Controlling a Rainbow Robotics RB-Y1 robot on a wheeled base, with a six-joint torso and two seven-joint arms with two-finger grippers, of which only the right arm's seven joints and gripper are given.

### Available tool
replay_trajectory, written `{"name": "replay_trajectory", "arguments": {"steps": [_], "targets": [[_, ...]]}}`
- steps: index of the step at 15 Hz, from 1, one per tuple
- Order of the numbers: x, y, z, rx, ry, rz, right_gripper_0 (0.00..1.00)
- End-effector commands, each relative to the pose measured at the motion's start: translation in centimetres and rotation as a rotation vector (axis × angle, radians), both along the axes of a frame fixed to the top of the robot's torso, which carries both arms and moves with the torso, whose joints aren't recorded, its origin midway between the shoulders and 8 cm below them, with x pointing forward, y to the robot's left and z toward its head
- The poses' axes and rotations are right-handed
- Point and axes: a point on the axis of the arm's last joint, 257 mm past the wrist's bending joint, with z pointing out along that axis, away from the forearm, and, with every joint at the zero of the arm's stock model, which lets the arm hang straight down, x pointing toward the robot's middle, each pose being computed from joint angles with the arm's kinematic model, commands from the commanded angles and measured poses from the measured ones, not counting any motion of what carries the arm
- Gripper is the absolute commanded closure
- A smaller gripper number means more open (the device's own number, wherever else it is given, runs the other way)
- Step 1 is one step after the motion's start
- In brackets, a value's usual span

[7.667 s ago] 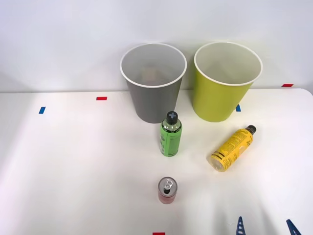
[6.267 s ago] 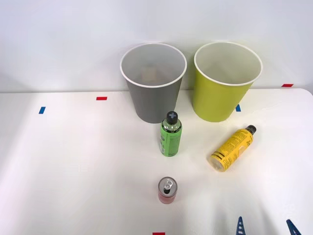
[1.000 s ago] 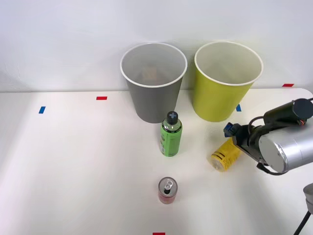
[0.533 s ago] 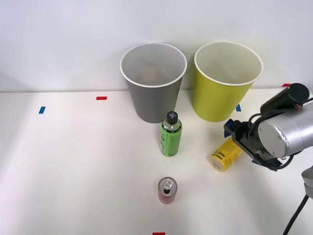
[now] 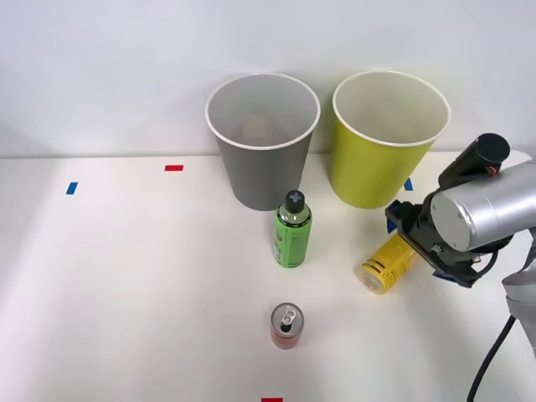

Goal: Put cans in the gray bin, plastic bottles in the light green bin

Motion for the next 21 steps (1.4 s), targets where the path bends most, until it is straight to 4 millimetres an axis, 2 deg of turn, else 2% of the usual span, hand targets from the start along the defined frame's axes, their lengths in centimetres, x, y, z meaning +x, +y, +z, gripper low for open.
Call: {"name": "replay_trajectory", "arguments": {"steps": [1,16,21], "targets": [[0.8,0.3,-0.6,-0.004,0.019,-0.019,0.00],[4.2,-0.1,-3.1,-0.045,0.046,-0.079,0.00],[4.0,-0.5,-4.1,-0.068,0.074,-0.099,0.00]]}}
